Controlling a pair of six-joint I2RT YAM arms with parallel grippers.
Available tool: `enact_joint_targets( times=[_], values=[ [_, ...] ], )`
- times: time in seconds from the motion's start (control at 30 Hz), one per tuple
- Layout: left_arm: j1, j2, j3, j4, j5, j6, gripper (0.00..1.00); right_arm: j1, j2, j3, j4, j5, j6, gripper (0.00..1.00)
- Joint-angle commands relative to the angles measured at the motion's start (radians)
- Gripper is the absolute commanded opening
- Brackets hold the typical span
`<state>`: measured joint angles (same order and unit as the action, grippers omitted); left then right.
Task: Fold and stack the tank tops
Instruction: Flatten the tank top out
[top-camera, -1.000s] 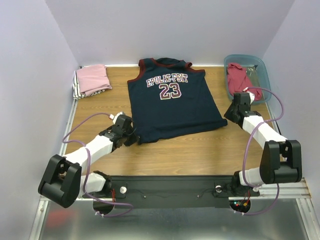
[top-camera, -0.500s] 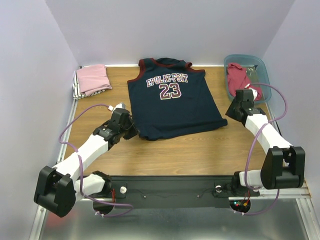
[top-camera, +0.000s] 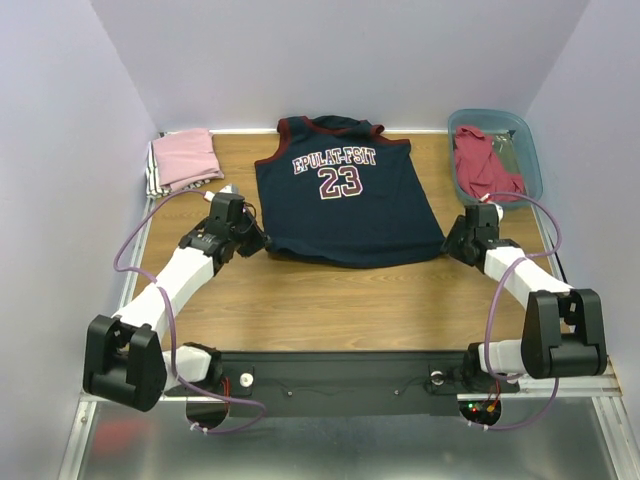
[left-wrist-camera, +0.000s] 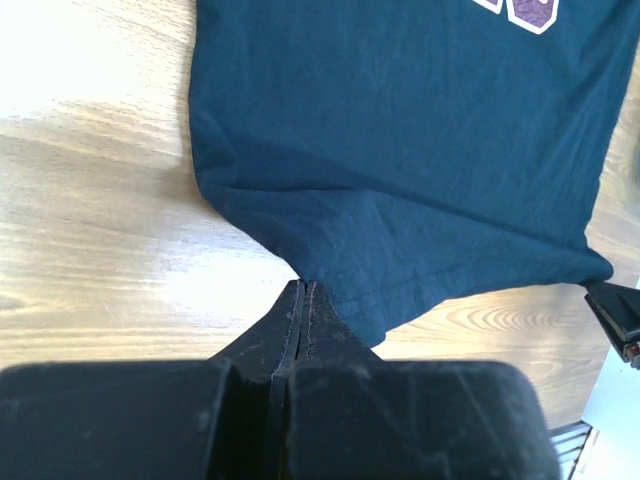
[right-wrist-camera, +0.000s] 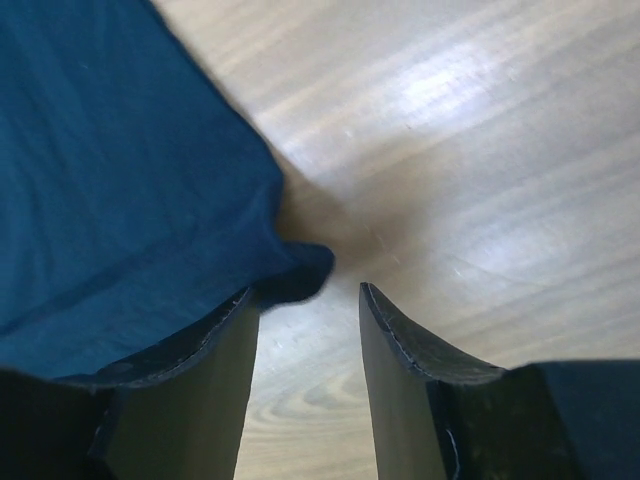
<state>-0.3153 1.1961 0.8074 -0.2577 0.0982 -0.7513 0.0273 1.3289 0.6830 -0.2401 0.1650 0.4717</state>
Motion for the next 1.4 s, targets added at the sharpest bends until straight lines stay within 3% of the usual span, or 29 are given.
enact_joint_targets(
  times=[0.0, 0.37, 0.67, 0.87, 0.97, 1.2, 1.37],
  values=[
    [0.018, 0.006, 0.053, 0.029, 0.04, 0.033, 0.0, -0.001, 0.003, -0.028, 0.169, -0.036, 0.015, 0.5],
    [0.035, 0.048, 0.07, 0.048, 0.052, 0.036, 0.0, -0.001, 0.072, -0.017, 0.263, -0.028, 0.016, 0.48],
    [0.041, 0.069, 0.085, 0.044, 0.058, 0.046, 0.0, 0.0, 0.098, 0.036, 0.252, 0.008, 0.015, 0.29],
    [0.056, 0.066, 0.096, 0.031, 0.064, 0.061, 0.0, -0.001, 0.086, 0.193, 0.015, 0.103, -0.016, 0.14],
    [0.058, 0.062, 0.089, 0.026, 0.074, 0.064, 0.0, -0.001, 0.072, 0.246, -0.06, 0.117, -0.039, 0.13],
    [0.058, 0.008, 0.021, 0.015, 0.101, 0.064, 0.0, -0.001, 0.044, 0.317, -0.252, 0.168, -0.088, 0.17],
    [0.055, -0.05, -0.109, 0.038, 0.14, 0.046, 0.0, -0.001, 0.032, 0.313, -0.304, 0.162, -0.081, 0.39]
  ],
)
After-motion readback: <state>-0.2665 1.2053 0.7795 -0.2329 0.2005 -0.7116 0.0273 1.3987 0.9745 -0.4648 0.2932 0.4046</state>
